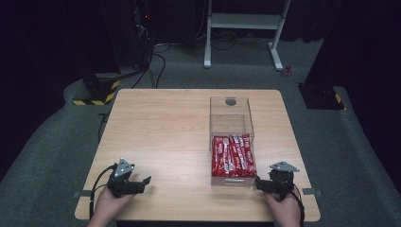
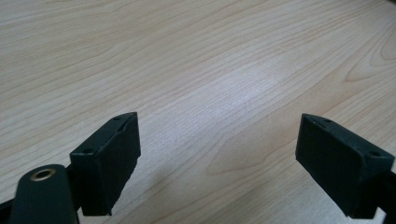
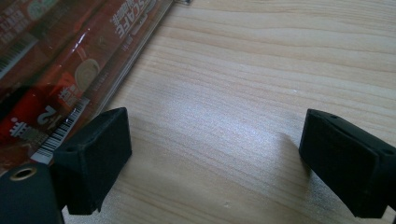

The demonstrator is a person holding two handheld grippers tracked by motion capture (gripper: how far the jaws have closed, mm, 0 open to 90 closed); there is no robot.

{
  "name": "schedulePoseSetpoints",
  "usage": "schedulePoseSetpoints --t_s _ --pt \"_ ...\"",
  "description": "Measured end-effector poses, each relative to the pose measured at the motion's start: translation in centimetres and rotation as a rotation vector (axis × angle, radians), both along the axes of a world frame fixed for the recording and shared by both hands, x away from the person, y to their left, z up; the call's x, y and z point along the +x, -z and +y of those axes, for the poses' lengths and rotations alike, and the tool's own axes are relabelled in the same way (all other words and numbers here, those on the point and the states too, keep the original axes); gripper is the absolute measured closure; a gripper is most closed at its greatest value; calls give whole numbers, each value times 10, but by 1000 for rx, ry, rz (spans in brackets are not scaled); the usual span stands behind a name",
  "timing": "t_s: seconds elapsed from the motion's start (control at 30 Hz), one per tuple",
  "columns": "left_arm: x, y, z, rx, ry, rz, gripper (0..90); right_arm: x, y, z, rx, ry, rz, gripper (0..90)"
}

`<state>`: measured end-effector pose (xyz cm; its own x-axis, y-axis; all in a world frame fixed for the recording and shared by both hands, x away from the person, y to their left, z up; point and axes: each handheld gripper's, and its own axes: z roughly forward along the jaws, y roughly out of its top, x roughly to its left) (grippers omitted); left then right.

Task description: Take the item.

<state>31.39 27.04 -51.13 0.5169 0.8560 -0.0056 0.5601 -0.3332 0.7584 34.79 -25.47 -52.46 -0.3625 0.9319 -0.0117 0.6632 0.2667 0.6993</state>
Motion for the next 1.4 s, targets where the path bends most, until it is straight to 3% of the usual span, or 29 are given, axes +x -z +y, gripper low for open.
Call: schedulePoseSetpoints --t_s 0.3,0.83,0.93,1.07,1.4 --pt "-1 -7 -8 -34 11 -26 149 0 0 0 1 -1 1 89" --pt "-3 -24 -12 -31 33 -61 132 0 0 0 1 -5 2 89" --pt "-2 -27 -14 -46 35 -66 126 0 0 0 2 -3 3 89" --pt "-3 -31 -20 -41 51 -90 120 0 0 0 2 -4 3 89" --pt "-2 -41 -36 -79 102 -105 146 0 0 0 3 -4 3 89"
